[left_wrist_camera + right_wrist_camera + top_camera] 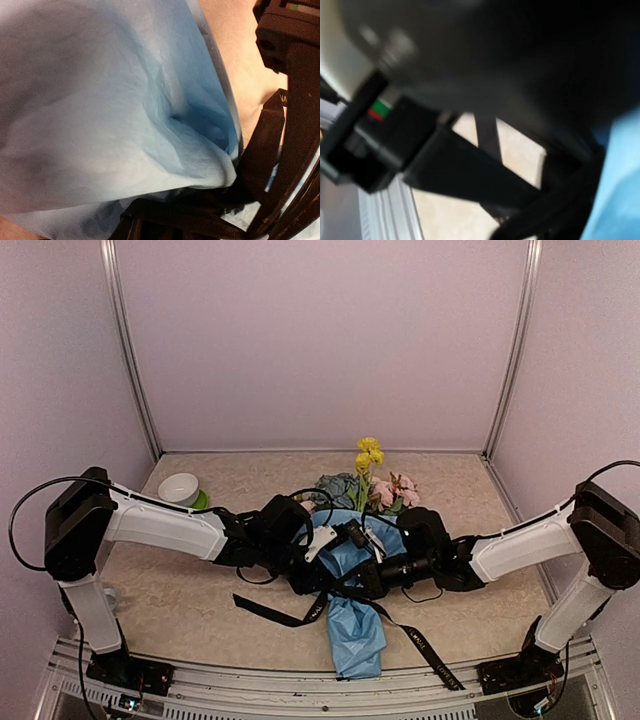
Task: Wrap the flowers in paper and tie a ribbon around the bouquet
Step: Cross the half-tied ribbon over the folded bouquet.
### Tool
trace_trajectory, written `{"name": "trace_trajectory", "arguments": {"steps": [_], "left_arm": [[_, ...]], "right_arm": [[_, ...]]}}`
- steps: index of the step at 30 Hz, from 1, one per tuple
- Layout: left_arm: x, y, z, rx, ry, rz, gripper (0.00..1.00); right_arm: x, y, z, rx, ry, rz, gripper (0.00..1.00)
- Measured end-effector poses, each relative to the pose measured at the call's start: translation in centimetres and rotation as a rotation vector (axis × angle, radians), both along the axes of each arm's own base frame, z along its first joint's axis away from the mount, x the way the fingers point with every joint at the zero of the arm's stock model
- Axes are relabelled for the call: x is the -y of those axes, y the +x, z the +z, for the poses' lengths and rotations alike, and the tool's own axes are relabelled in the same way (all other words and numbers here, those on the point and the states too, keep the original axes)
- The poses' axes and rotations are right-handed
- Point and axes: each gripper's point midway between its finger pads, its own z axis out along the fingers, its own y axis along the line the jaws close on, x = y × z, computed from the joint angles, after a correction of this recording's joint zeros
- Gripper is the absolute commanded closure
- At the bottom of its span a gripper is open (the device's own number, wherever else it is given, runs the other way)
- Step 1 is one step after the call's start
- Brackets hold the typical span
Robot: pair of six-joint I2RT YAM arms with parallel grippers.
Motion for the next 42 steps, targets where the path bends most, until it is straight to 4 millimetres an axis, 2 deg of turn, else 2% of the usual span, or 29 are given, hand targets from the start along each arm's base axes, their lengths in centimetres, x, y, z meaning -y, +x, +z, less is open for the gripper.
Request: {"name": "trace_trajectory", "arguments": {"steps": [3, 9, 12, 17, 19, 21, 23, 26, 31, 34, 42], "left_arm": [[-0.2, -0.2, -0.2, -0.016, 0.009, 0.0, 0.72], [-0.3, 0.0, -0.2, -0.028, 0.003, 0.011, 0.72], [-0.1, -0.1, -0.1, -0.029, -0.003, 0.008, 0.71], [0.0, 0.0, -0.1, -0.029, -0.006, 0.006, 0.71], [0.1, 0.0, -0.2, -0.03, -0.005, 0.005, 0.71], [0.2, 0.1, -0.2, -0.031, -0.004, 0.005, 0.71], [0.2, 0.1, -0.2, -0.031, -0.004, 0.005, 0.71], [0.2, 0.1, -0.2, -0.031, -0.003, 0.005, 0.71], [0.2, 0.1, -0.2, -0.033, -0.003, 0.005, 0.77], [0.4, -0.2, -0.1, -0.036, -0.028, -0.01, 0.8], [0.5, -1.1, 0.3, -0.049, -0.075, -0.046, 0.83]], "right_arm": [[-0.1, 0.0, -0.5, -0.013, -0.009, 0.0, 0.74], [0.0, 0.7, -0.5, 0.005, -0.073, -0.021, 0.59], [0.5, 1.2, 0.6, 0.039, -0.098, -0.04, 0.55], [2.0, 1.9, 3.7, 0.103, -0.088, -0.092, 0.51], [2.6, 2.3, 4.8, 0.121, -0.072, -0.115, 0.55], [3.2, 2.9, 5.5, 0.133, -0.06, -0.145, 0.7], [3.8, 3.2, 5.0, 0.118, -0.065, -0.169, 0.84], [4.6, 3.8, 3.4, 0.088, -0.103, -0.194, 0.94], [3.9, 3.8, -1.2, 0.005, -0.188, -0.152, 0.99], [3.3, 2.9, -2.6, -0.024, -0.202, -0.1, 1.0], [1.2, 1.6, -1.7, -0.007, -0.114, -0.003, 1.0]]}}
